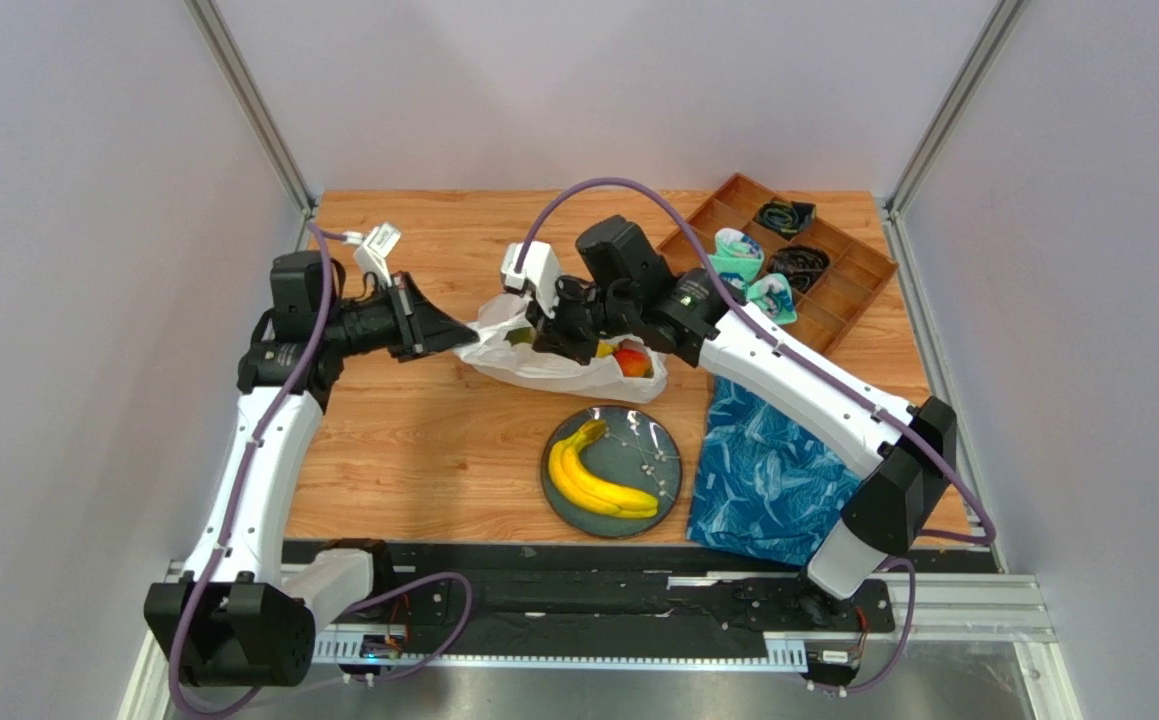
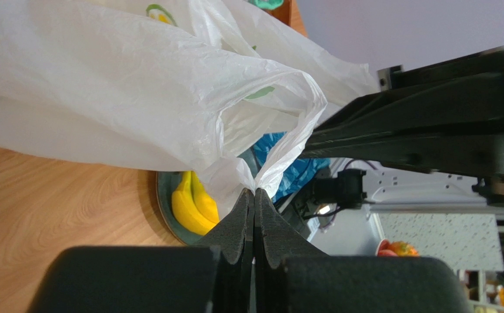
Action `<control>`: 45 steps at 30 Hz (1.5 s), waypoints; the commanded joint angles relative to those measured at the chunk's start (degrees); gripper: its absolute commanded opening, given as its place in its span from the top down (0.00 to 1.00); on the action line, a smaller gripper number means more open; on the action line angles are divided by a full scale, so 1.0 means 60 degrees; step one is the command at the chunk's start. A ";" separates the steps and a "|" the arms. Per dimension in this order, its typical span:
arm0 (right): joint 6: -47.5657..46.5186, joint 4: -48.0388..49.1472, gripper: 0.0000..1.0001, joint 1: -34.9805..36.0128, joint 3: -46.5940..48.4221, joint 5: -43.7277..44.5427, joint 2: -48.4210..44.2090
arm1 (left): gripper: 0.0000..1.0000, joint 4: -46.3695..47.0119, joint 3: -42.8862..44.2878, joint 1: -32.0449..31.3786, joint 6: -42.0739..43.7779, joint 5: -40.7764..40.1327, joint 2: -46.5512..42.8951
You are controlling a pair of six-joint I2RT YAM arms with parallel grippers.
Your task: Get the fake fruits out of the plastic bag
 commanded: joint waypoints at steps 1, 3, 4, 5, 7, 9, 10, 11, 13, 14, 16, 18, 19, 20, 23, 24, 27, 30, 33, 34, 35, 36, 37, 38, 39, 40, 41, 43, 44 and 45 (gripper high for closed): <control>-0.0833 0.0264 1.00 -0.0065 -0.1256 0.1722 -0.0536 | 1.00 0.0407 -0.0587 0.0886 -0.1740 0.0192 -0.0368; -0.0906 0.0468 1.00 -0.0065 -0.1697 0.2278 -0.0596 | 1.00 0.0538 -0.0764 0.0946 -0.1773 0.0192 -0.0514; -0.1008 0.0614 1.00 -0.0036 -0.2033 0.2542 -0.0697 | 1.00 0.0597 -0.0954 0.0946 -0.1759 0.0308 -0.0573; -0.1154 0.0978 1.00 -0.0036 -0.2718 0.3095 -0.0771 | 1.00 0.0699 -0.1043 0.0946 -0.1759 0.0367 -0.0733; -0.1740 0.1215 1.00 -0.0007 -0.3527 0.3509 -0.1004 | 1.00 0.0700 -0.1364 0.0960 -0.1555 0.0397 -0.0953; -0.1786 0.1056 1.00 0.0037 -0.4480 0.3396 -0.1647 | 1.00 0.0671 -0.1643 0.0946 -0.1481 0.0310 -0.1363; -0.1698 0.0895 1.00 0.0124 -0.4729 0.3118 -0.1911 | 1.00 0.0656 -0.1934 0.0946 -0.1451 0.0280 -0.1481; -0.1596 0.0662 0.99 0.0212 -0.5036 0.2739 -0.2436 | 1.00 0.0743 -0.2053 0.0960 -0.1466 0.0251 -0.1685; -0.1537 0.0659 0.99 0.0504 -0.5886 0.2676 -0.2850 | 1.00 0.0759 -0.2229 0.0960 -0.1349 0.0222 -0.1789; -0.1536 0.0935 0.99 0.0550 -0.6092 0.2937 -0.3011 | 1.00 0.0759 -0.2230 0.0975 -0.1320 0.0207 -0.1833; -0.1594 0.1302 1.00 0.0492 -0.6299 0.3406 -0.3086 | 1.00 0.0759 -0.2172 0.0975 -0.1217 0.0148 -0.1819; -0.1741 0.1626 1.00 0.0331 -0.6052 0.3804 -0.2853 | 1.00 0.0759 -0.2142 0.0975 -0.1188 0.0133 -0.1775; -0.1814 0.1612 1.00 0.0156 -0.5600 0.3790 -0.2416 | 1.00 0.0788 -0.2099 0.0961 -0.1158 0.0133 -0.1702; -0.1945 0.1568 0.99 0.0068 -0.5320 0.3732 -0.2195 | 1.00 0.0817 -0.2098 0.0975 -0.1158 0.0148 -0.1643; -0.2471 0.1364 0.94 -0.0196 -0.4338 0.3483 -0.1316 | 1.00 0.0890 -0.2040 0.0961 -0.1187 0.0133 -0.1526; -0.2691 0.1232 0.91 -0.0240 -0.4118 0.3380 -0.1081 | 1.00 0.0905 -0.2025 0.0975 -0.1173 0.0148 -0.1497; -0.3541 0.0603 0.81 -0.0329 -0.3094 0.3291 -0.0173 | 1.00 0.0920 -0.1967 0.0975 -0.1144 0.0133 -0.1394; -0.4432 -0.0291 0.67 -0.0358 -0.2199 0.3028 0.0720 | 1.00 0.1008 -0.1923 0.0961 -0.1173 0.0119 -0.1233; -0.5224 -0.0395 0.57 -0.0329 -0.1920 0.3408 0.1176 | 1.00 0.1169 -0.1908 0.0961 -0.1246 0.0119 -0.1087; -0.5532 -0.0395 0.55 -0.0358 -0.1919 0.3452 0.1249 | 1.00 0.1213 -0.1879 0.0960 -0.1261 0.0133 -0.1028; -0.5825 -0.0381 0.55 -0.0358 -0.1933 0.3540 0.1294 | 1.00 0.1271 -0.1878 0.0960 -0.1275 0.0119 -0.0999; -0.6089 -0.0395 0.55 -0.0373 -0.1992 0.3569 0.1366 | 1.00 0.1301 -0.1835 0.0960 -0.1275 0.0133 -0.0969; -0.6643 -0.0410 0.55 -0.0402 -0.1992 0.3584 0.1425 | 1.00 0.1315 -0.1820 0.0975 -0.1275 0.0119 -0.0897; -0.6866 -0.0468 0.55 -0.0402 -0.1992 0.3613 0.1484 | 1.00 0.1359 -0.1805 0.0975 -0.1275 0.0133 -0.0896; -0.7115 -0.0526 0.55 -0.0431 -0.1949 0.3599 0.1586 | 1.00 0.1388 -0.1791 0.0975 -0.1290 0.0119 -0.0838; -0.7407 -0.0527 0.56 -0.0460 -0.1890 0.3585 0.1601 | 1.00 0.1418 -0.1776 0.0975 -0.1319 0.0119 -0.0765; -0.7555 -0.0527 0.55 -0.0475 -0.1817 0.3526 0.1645 | 1.00 0.1476 -0.1761 0.0975 -0.1334 0.0133 -0.0735; -0.7935 -0.0542 0.55 -0.0504 -0.1627 0.3511 0.1805 | 1.00 0.1535 -0.1688 0.0961 -0.1378 0.0162 -0.0604; -0.8068 -0.0556 0.55 -0.0519 -0.1553 0.3482 0.1894 | 1.00 0.1579 -0.1659 0.0960 -0.1363 0.0177 -0.0559; -0.8186 -0.0556 0.55 -0.0519 -0.1480 0.3453 0.1967 | 1.00 0.1579 -0.1615 0.0975 -0.1349 0.0192 -0.0515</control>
